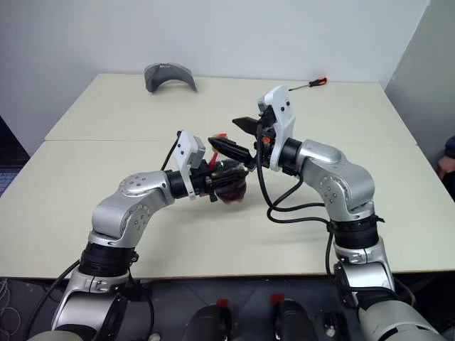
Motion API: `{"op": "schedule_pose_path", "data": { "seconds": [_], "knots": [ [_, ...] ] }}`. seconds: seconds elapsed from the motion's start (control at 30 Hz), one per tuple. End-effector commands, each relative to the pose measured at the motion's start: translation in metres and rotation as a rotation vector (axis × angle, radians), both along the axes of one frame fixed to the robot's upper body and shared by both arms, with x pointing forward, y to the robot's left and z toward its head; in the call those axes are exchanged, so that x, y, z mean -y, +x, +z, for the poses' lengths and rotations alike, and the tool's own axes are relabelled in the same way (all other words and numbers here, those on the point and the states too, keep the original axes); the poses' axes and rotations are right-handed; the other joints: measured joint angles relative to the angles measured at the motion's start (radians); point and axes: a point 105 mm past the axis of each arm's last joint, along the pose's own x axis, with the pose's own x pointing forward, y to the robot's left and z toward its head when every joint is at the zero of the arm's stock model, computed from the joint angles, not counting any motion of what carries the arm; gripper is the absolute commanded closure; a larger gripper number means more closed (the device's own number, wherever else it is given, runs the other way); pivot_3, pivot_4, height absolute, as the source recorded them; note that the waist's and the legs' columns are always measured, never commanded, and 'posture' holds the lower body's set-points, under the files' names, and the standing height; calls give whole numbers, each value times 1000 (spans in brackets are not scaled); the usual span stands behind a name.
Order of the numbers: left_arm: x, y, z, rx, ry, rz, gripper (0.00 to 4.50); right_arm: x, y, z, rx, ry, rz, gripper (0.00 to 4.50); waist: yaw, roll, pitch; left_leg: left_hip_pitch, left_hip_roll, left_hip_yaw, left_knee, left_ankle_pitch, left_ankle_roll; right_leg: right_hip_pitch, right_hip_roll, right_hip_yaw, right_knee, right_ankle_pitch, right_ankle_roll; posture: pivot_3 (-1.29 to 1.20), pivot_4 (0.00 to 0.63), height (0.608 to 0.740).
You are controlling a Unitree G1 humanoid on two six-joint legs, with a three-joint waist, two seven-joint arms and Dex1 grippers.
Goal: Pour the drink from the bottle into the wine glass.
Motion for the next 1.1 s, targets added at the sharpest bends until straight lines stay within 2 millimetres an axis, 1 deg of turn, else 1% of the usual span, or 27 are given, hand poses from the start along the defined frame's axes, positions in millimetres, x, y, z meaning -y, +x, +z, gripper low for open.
{"op": "schedule_pose_path", "data": {
  "seconds": [0.03, 0.37, 0.63, 0.73, 0.77, 0.83, 0.97, 1.0, 1.1],
  "knots": [
    [4, -2, 19, 75, -11, -25, 3074, -4, -5, 16, 59, 20, 23, 163, 0, 0, 0, 0, 0, 0, 0, 0, 0, 0, 0, 0, 0, 0, 0, 0, 150, 740],
    [4, 1, 21, 73, -11, -25, 3074, -10, -13, 14, 36, 11, 82, 163, 0, 0, 0, 0, 0, 0, 0, 0, 0, 0, 0, 0, 0, 0, 0, 0, 150, 740],
    [6, -1, 21, 72, -15, -30, 3074, -12, -6, 13, 27, 15, 60, 163, 0, 0, 0, 0, 0, 0, 0, 0, 0, 0, 0, 0, 0, 0, 0, 0, 150, 740],
    [6, -3, 20, 72, -11, -38, 3074, -14, -5, 13, 21, 23, 66, 752, 0, 0, 0, 0, 0, 0, 0, 0, 0, 0, 0, 0, 0, 0, 0, 0, 150, 740],
    [6, -3, 20, 72, -10, -40, 3074, -14, -6, 13, 17, 26, 70, 1133, 0, 0, 0, 0, 0, 0, 0, 0, 0, 0, 0, 0, 0, 0, 0, 0, 150, 740],
    [5, -3, 21, 79, -6, -38, 3074, -15, -7, 13, -8, 44, 84, 1728, 0, 0, 0, 0, 0, 0, 0, 0, 0, 0, 0, 0, 0, 0, 0, 0, 150, 740],
    [3, 1, 23, 85, -6, -29, 3074, -15, -9, 13, -17, 49, 100, 3147, 0, 0, 0, 0, 0, 0, 0, 0, 0, 0, 0, 0, 0, 0, 0, 0, 150, 740],
    [3, 1, 24, 86, -6, -30, 3074, -15, -9, 13, -19, 50, 101, 3246, 0, 0, 0, 0, 0, 0, 0, 0, 0, 0, 0, 0, 0, 0, 0, 0, 150, 740],
    [4, 0, 25, 89, -7, -35, 3074, -15, -10, 13, -26, 57, 112, 3244, 0, 0, 0, 0, 0, 0, 0, 0, 0, 0, 0, 0, 0, 0, 0, 0, 150, 740]
  ]
}}
